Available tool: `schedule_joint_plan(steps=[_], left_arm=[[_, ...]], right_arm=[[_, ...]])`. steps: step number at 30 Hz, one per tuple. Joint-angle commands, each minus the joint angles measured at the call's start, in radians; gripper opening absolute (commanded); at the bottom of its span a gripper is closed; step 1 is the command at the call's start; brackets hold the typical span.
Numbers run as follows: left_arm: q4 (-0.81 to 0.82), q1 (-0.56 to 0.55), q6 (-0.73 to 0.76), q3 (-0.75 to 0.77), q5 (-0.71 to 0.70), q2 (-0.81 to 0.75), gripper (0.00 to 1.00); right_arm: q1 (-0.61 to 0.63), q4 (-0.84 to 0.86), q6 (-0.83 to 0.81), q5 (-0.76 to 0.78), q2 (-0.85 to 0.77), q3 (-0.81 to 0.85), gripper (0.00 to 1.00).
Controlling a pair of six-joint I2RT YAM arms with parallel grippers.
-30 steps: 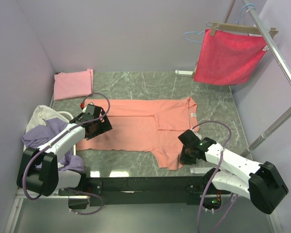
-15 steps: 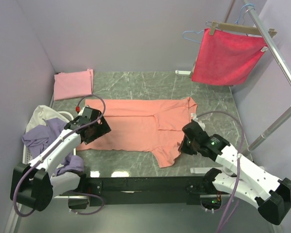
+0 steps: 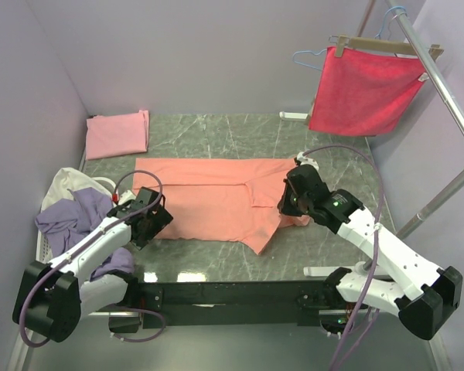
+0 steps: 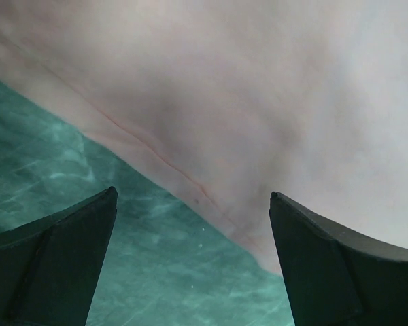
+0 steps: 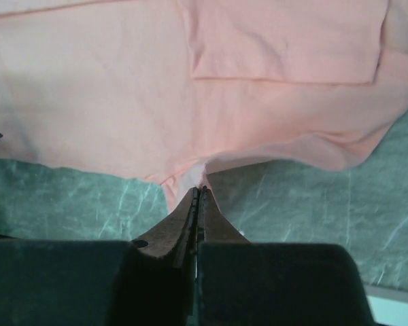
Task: Fold and stack the t-shirts
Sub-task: Grap the side of the flattened tshirt closest away from the robot with both arms
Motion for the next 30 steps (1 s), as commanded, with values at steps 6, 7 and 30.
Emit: schedule_joint_plan(steps=[6,7,30], left_arm=[[0.015,-0.005,-0.149,-0.050,-0.162,0.037,0.89],[0.014,-0.005,-0.152,-0.050,-0.179,0.043,0.88],[-0.014,-0.003,-0.045,0.025,-0.204,0.054,0.01]], right_arm=[[-0.065,0.034,-0.079,-0.065,-0.030,-0.018,0.00],[-0.065,0.033,-0.076,-0.079,-0.041,-0.023,0.00],[-0.071,-0.100,0.012,-0.017,-0.203,-0.098,0.00]])
